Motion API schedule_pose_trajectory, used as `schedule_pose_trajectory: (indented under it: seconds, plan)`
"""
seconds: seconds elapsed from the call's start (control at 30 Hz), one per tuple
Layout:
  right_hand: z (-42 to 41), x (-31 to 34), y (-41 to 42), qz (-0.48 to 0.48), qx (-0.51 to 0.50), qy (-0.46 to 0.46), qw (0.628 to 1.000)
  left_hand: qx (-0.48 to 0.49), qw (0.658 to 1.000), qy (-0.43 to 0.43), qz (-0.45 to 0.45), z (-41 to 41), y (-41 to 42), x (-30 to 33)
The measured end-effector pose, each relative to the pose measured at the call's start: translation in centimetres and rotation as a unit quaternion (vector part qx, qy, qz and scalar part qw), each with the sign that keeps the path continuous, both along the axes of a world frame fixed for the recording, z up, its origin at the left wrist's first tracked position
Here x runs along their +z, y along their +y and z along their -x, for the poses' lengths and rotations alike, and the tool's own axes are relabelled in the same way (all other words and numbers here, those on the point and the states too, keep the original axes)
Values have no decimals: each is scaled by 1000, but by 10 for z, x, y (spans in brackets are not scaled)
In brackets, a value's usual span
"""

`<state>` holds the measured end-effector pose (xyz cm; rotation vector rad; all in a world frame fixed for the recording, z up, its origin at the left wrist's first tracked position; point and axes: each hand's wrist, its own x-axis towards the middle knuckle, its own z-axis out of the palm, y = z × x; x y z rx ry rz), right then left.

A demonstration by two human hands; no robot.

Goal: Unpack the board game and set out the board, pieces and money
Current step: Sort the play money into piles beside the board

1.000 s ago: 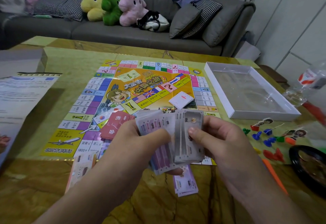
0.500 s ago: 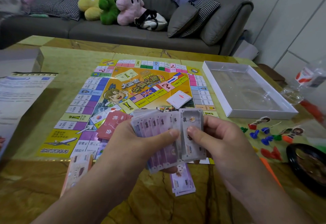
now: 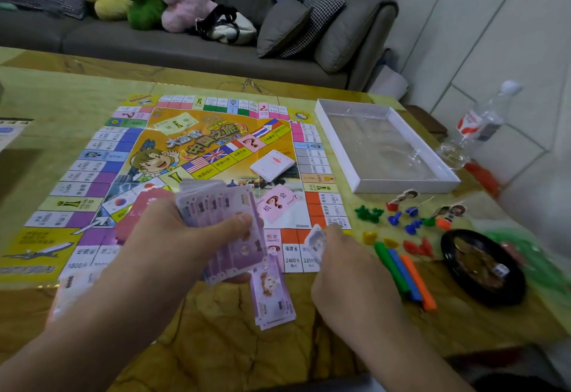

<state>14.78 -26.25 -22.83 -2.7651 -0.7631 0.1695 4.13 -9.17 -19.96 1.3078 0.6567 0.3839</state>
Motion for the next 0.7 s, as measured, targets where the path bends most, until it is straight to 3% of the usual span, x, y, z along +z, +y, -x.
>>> schedule_pose_trajectory:
  seconds: [0.13, 0.3, 0.37, 0.53, 0.7]
  plan:
    - [-3, 1, -14, -122, -46, 108, 986, -7, 1000, -6, -1, -3, -5, 1]
    - [-14, 6, -39, -139, -93, 124, 978, -15, 1000, -3, -8, -5, -7, -1]
    - [-13, 3, -41, -107, -94, 111, 984, -18, 1000, -4, -11, -6, -9, -2]
    - [-11, 6, -48, 23, -82, -21, 996, -20, 1000, -1, -21, -11, -14, -5]
    - [-14, 13, -54, 44, -83, -36, 995, -21, 1000, 8, -15, -14, -19, -4]
